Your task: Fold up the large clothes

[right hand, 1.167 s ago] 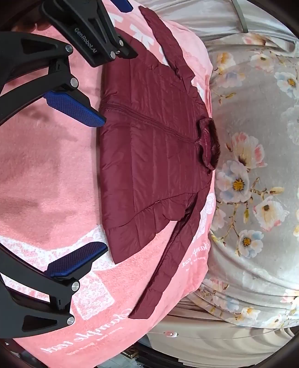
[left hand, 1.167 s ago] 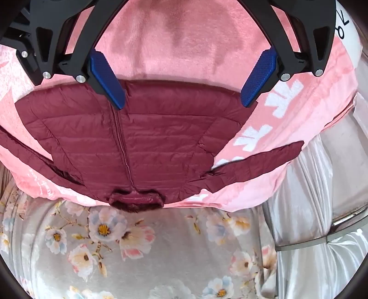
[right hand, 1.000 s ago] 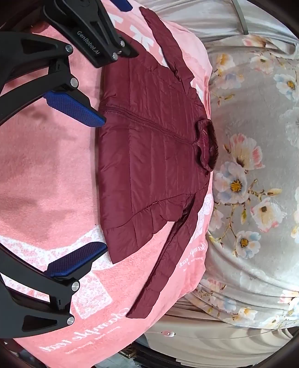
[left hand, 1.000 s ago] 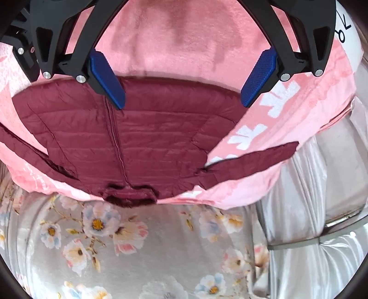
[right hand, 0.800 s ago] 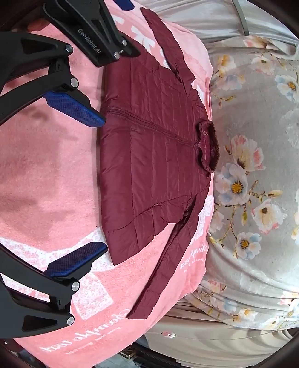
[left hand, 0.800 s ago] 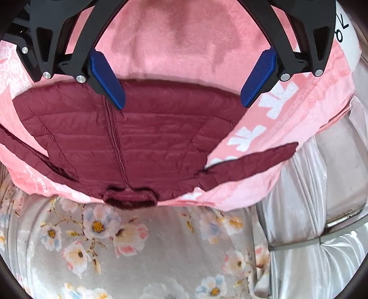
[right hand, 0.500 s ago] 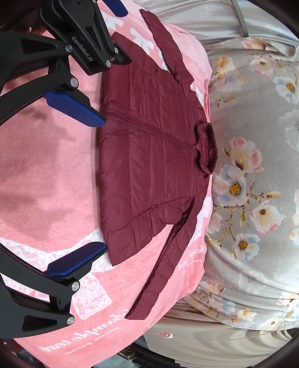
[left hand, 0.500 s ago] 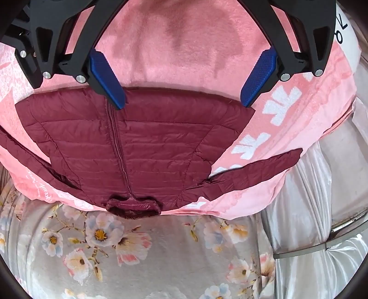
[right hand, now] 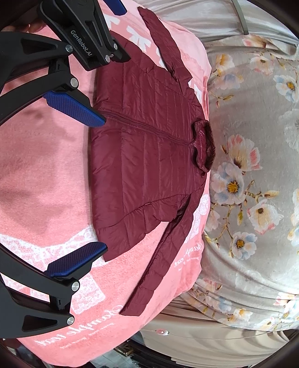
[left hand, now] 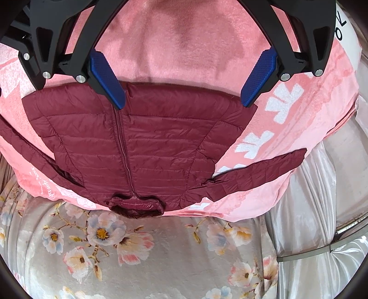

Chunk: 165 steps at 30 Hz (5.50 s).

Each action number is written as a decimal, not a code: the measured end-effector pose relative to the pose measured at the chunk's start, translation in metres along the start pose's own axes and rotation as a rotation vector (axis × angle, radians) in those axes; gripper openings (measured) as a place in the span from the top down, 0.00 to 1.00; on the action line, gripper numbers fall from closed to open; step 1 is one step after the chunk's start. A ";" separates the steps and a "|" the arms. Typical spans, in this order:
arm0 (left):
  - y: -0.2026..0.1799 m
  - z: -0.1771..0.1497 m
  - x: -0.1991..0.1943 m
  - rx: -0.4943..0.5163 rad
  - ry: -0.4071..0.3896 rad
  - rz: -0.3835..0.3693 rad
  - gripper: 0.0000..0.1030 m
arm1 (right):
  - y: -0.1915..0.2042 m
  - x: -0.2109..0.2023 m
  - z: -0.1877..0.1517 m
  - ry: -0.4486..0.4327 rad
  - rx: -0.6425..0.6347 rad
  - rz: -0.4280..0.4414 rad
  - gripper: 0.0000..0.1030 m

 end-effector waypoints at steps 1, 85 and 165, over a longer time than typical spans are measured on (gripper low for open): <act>0.001 0.001 -0.001 -0.003 -0.003 0.005 0.05 | 0.000 -0.001 0.002 -0.001 -0.005 -0.005 0.05; 0.003 0.041 0.033 0.015 0.065 0.078 0.05 | 0.009 0.048 0.042 0.115 -0.022 0.093 0.05; 0.026 0.116 0.284 -0.531 0.469 -0.398 0.10 | -0.025 0.281 0.151 0.144 0.345 0.560 0.43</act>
Point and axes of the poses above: each gripper's, at about its wrist camera, not at the fingertips, and x roughly the way its jaws point, y to its left, z to its top, the point moved 6 cm from there along x, roughly the way its jaws point, and after that the axes turned 6 degrees about -x, right-handed, at the moved point
